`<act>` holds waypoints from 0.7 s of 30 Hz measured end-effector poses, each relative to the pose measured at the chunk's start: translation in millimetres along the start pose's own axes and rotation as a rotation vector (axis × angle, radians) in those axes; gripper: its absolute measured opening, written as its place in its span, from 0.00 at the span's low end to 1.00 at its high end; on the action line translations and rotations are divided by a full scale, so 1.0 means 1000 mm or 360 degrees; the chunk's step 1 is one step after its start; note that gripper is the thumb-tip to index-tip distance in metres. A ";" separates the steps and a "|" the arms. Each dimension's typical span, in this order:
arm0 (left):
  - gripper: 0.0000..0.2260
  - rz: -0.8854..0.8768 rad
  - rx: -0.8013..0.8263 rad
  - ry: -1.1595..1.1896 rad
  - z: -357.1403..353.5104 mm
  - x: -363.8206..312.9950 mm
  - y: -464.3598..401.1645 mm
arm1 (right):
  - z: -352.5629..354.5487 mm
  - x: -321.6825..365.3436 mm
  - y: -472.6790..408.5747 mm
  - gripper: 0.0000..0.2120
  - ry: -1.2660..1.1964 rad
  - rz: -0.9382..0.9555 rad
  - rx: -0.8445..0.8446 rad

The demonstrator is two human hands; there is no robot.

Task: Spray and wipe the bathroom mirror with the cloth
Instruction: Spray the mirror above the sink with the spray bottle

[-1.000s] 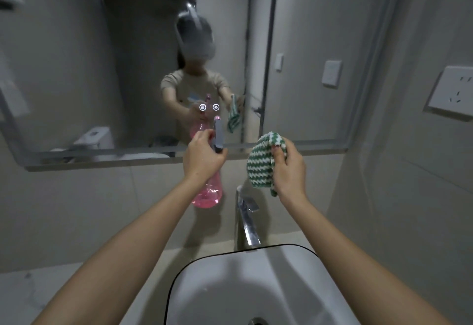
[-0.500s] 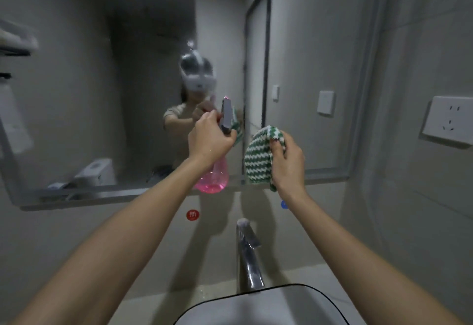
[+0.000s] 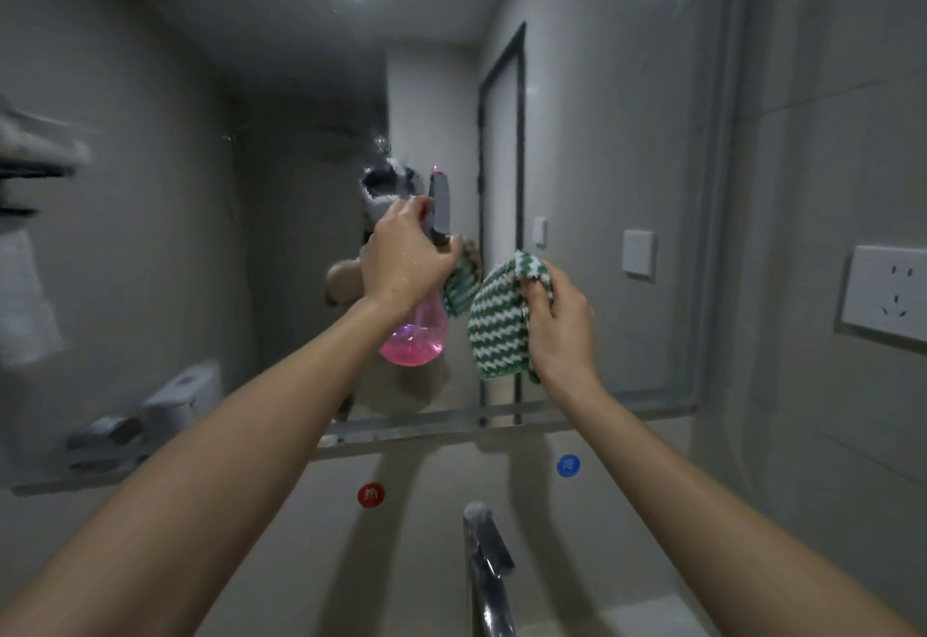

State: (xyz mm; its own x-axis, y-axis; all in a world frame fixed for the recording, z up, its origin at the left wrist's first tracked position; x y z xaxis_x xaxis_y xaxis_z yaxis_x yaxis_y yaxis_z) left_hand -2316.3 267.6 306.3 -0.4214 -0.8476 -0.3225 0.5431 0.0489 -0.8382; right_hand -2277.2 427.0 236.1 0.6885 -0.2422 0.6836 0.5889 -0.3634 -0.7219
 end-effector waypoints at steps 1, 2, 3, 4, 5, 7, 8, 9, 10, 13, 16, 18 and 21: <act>0.16 -0.0005 -0.0004 0.0001 0.001 -0.002 -0.004 | -0.001 0.004 -0.005 0.11 0.0000 0.0015 0.0006; 0.16 -0.0014 -0.0013 -0.0005 0.003 -0.005 -0.008 | -0.002 0.009 -0.011 0.11 0.0002 0.0039 0.0002; 0.15 -0.0025 -0.0024 -0.0015 0.004 -0.009 -0.012 | -0.002 0.013 -0.016 0.12 0.0002 0.0066 -0.0010; 0.15 -0.0037 -0.0035 -0.0028 0.005 -0.011 -0.015 | -0.002 0.017 -0.022 0.12 0.0003 0.0088 -0.0023; 0.14 -0.0048 -0.0041 -0.0046 0.005 -0.013 -0.019 | -0.002 0.021 -0.028 0.12 0.0008 0.0109 -0.0033; 0.12 -0.0046 -0.0039 -0.0091 0.007 -0.017 -0.025 | -0.001 0.030 -0.040 0.11 0.0031 0.0163 -0.0053; 0.12 -0.0036 -0.0045 -0.0107 0.009 -0.018 -0.029 | 0.000 0.036 -0.046 0.10 0.0038 0.0191 -0.0062; 0.11 -0.0023 -0.0056 -0.0109 0.012 -0.018 -0.033 | 0.001 0.041 -0.052 0.09 0.0042 0.0217 -0.0069; 0.11 -0.0013 -0.0073 -0.0103 0.016 -0.019 -0.038 | 0.002 0.047 -0.058 0.08 0.0047 0.0238 -0.0076; 0.11 0.0009 -0.0132 -0.0050 0.028 -0.020 -0.053 | 0.005 0.059 -0.075 0.09 0.0037 0.0266 -0.0091; 0.13 -0.0041 -0.0153 -0.0038 0.039 -0.024 -0.068 | 0.009 0.066 -0.088 0.09 0.0019 0.0271 -0.0107; 0.13 -0.0113 -0.0155 -0.0040 0.045 -0.030 -0.077 | 0.009 0.068 -0.092 0.09 0.0021 0.0281 -0.0103; 0.12 -0.0179 -0.0185 -0.0025 0.052 -0.040 -0.088 | 0.011 0.068 -0.095 0.09 0.0010 0.0291 -0.0118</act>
State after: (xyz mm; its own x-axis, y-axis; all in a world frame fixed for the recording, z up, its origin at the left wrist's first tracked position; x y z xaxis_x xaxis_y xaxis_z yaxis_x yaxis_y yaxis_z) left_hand -2309.0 269.3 415.5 -0.4628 -0.8594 -0.2174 0.4050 0.0132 -0.9142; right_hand -2281.6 454.8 350.1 0.7786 -0.3156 0.5423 0.4211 -0.3779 -0.8245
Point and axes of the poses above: each hand's wrist, its own y-axis away from the middle knuckle, its own z-axis out of the back of the hand, x = y × z, the point moved 5 cm from there along -y, towards the middle knuckle, and after that the axes turned 13 degrees about -y, right-handed, at the moved point
